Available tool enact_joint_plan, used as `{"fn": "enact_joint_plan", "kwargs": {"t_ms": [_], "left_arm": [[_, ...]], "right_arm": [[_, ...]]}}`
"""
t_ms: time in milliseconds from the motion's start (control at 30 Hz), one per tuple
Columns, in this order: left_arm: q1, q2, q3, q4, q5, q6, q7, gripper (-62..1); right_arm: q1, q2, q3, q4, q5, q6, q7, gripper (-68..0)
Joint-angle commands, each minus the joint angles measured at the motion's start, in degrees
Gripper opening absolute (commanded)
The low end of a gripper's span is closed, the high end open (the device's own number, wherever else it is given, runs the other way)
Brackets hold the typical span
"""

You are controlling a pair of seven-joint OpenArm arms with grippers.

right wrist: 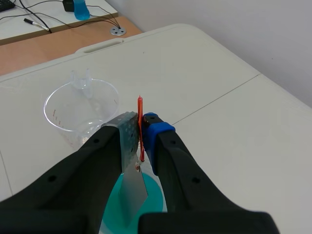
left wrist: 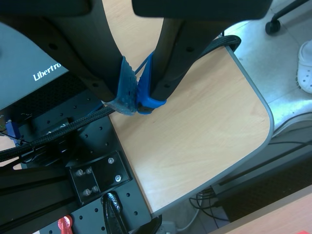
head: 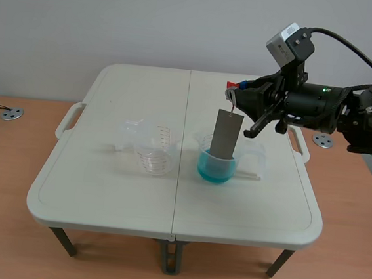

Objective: Hold the metal plate by the orange handle, dip it into the blue solution, take it out and point at it, then put the plate back in the beaker on the left.
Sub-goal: 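Hold the plate still in the solution, then raise the plate and point at it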

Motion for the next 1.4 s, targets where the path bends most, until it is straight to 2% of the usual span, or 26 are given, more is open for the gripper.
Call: {"fn": "enact_joint_plan", "kwargs": {"t_ms": [0, 867, 1367], "left_arm": [[0.4, 0.3, -0.2, 0.9, -0.4, -0.1, -0.5, -59.7], [0.2, 0.3, 0.1, 0.9, -0.4, -0.1, -0.6, -59.7], [0.2, 0.3, 0.1, 0.9, -0.4, -0.1, -0.8, -59.7]], "right_arm": [[1.5, 0.3, -0.2, 0.3, 0.2, 0.5, 0.6, -66.4], [1.4, 0.7, 0.3, 2.3, 0.2, 0.5, 2.1, -66.4], [1.3, 3.8, 0.3, 9.4, 0.7, 0.5, 2.9, -66.4]]}}
